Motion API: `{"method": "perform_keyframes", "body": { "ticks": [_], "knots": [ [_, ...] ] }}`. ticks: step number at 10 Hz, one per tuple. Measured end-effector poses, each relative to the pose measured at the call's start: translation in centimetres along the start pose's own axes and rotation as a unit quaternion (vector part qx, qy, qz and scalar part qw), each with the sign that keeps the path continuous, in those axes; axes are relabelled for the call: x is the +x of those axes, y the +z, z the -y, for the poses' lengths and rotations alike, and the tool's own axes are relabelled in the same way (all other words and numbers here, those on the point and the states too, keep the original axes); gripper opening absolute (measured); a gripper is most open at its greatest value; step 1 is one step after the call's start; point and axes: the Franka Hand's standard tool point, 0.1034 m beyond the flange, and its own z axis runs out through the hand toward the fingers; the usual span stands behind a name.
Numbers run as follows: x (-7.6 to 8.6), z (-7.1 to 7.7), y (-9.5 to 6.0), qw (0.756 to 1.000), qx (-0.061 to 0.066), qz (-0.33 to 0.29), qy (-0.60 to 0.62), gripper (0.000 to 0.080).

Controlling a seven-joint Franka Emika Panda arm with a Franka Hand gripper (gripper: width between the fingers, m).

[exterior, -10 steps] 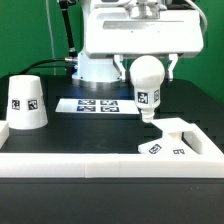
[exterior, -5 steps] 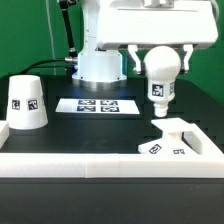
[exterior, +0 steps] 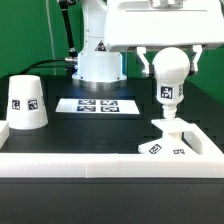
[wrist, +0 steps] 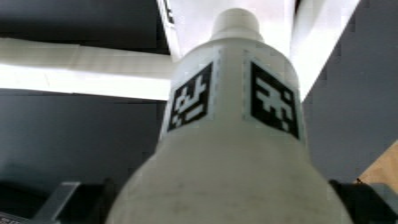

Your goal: Assemble lamp

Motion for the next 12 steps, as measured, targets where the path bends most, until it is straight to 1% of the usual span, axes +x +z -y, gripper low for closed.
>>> {"method": "perform_keyframes", "body": {
  "ticks": [2, 6, 8, 9, 11, 12],
  "knots": [
    [1.2, 1.6, -0.1, 0.999, 0.006, -0.003, -0.042, 0.0577],
    [1.2, 1.6, 0.1, 0.999, 0.006, -0.004, -0.043, 0.0577],
    [1.0, 1.8, 0.5, 0.999, 0.007, -0.003, -0.047, 0.0577],
    [1.0, 1.7, 0.7, 0.998, 0.007, -0.001, -0.056, 0.0577],
    [0.5, 0.4, 1.1, 0.998, 0.002, 0.004, -0.059, 0.0577],
    [0.4, 0.0, 1.1, 0.998, 0.001, 0.005, -0.057, 0.0577]
  ]
}}
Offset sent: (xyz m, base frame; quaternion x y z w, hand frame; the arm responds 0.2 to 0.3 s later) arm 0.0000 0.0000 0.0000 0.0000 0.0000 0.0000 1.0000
